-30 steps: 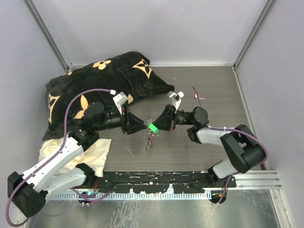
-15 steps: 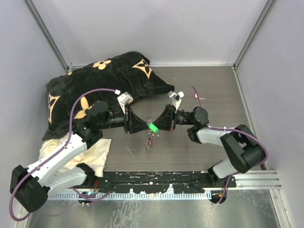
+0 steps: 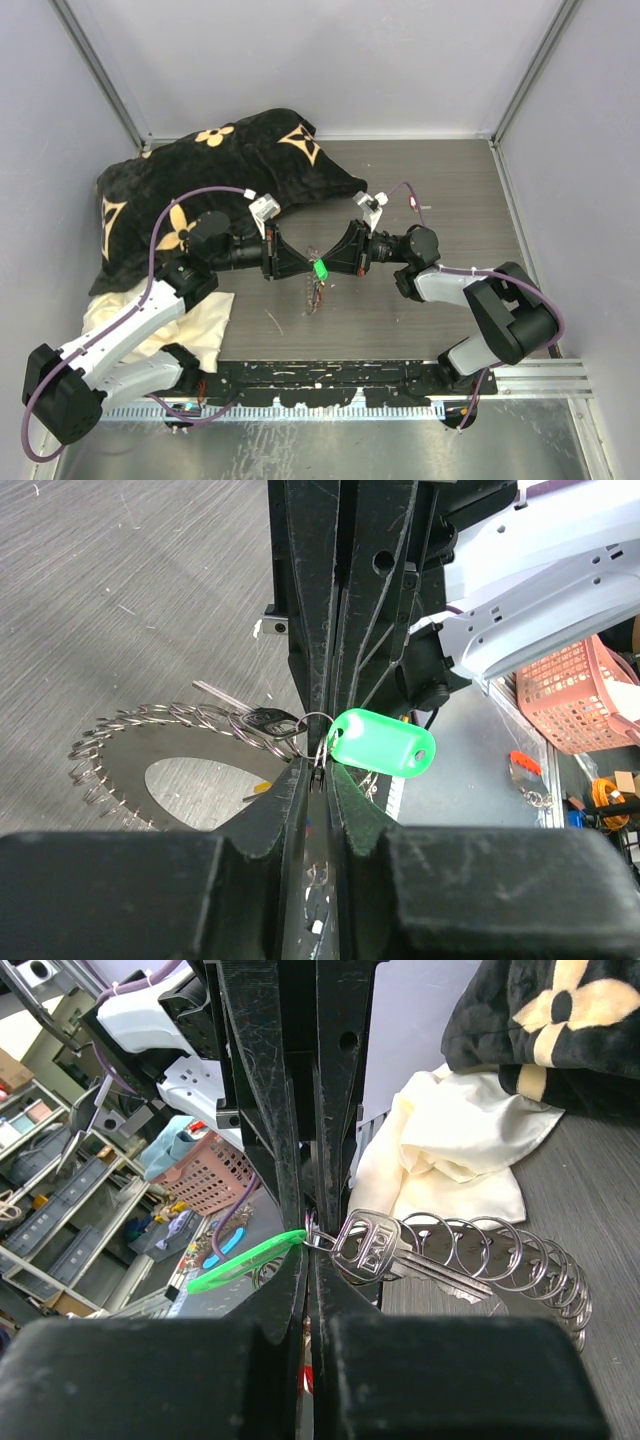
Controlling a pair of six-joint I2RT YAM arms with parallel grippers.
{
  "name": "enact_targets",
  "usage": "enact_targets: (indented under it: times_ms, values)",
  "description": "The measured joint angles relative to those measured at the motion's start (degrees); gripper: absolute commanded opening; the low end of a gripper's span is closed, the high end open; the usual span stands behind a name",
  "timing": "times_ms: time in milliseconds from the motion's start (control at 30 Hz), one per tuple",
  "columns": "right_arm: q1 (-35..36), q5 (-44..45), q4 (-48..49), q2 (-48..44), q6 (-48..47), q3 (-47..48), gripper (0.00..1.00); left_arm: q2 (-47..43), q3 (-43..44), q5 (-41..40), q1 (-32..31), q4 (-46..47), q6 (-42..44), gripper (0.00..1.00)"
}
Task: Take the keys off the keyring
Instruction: Remove the key from the keyring.
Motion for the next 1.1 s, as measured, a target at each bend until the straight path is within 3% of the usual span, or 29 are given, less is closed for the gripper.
enact_targets:
  times_ms: [433, 600, 800, 1100]
  values:
    - [0.0, 0.0, 0.0, 0.0, 0.0, 0.0, 0.01, 0.5, 0.0, 0.2, 0.0, 0.1, -0.1, 0.00]
    - [-0.1, 0.0, 0.1, 0.0, 0.0, -0.1, 0.02, 0.5, 0.0, 0.5, 0.0, 0.3, 0.2, 0.00]
    - [-0.1, 0.0, -0.7, 0.0, -0.9, -0.1, 0.19, 0.3, 0.3, 0.2, 0.0, -1.0, 2.2, 0.00]
    - [-0.8, -0.3, -4.3, -3.0, -5.9, -0.1, 0.38, 0.1, 4.8, -1.3, 0.0, -10.8, 8.3, 0.00]
